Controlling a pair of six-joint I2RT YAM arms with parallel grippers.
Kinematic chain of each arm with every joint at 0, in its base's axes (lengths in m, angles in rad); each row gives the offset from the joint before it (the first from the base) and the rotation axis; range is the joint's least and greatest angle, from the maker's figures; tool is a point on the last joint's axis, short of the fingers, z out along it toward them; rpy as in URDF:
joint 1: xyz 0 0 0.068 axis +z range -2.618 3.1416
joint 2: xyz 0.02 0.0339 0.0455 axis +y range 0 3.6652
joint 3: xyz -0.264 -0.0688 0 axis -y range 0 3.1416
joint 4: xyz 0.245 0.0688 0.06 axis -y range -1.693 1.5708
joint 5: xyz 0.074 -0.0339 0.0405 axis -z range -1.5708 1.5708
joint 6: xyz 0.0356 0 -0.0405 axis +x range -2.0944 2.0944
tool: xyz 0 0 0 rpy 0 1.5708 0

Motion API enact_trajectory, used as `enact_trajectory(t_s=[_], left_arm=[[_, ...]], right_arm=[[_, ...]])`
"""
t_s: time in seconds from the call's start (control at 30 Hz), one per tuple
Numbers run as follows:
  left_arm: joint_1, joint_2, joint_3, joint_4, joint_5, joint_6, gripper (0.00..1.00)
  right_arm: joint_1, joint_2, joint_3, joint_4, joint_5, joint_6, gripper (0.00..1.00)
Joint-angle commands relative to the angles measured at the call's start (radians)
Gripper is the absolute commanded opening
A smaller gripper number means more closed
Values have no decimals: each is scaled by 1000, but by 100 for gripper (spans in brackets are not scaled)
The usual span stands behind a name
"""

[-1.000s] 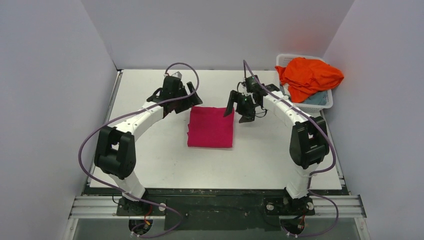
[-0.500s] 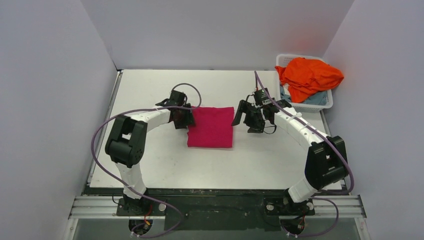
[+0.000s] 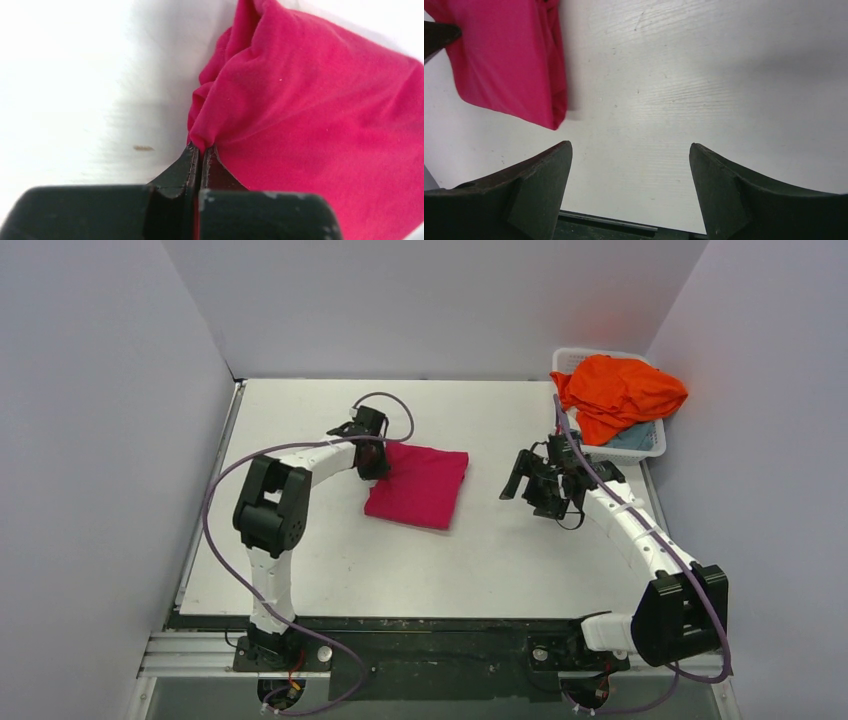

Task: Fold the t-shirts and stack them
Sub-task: Put the neatly folded tshirt into the corner of the board with the left arm

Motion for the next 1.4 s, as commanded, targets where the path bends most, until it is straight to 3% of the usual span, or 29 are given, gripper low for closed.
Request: enact_trajectory(t_s=[0.0,0.17,0.4,0.63,0.93,1.37], left_arm=[[81,71,67,-94,-211,45,0],[188,144,295,-165,-310,110,0],[328,310,695,-350,-363,356,0],[465,505,1131,-496,-207,478,0],[592,575,1236,-441,-49,489,0],[667,642,1321,-401,23,433,0]], right_arm=[[-25,-33,-19,-34,40,-63,82],[-55,0,-1,-45,40,-131,82],[-90,48,15,-46,13,-159,81],[-124,95,10,-70,-20,-153,81],[-146,149,15,-76,-33,-149,80],[-167,143,6,-94,-19,-140,80]])
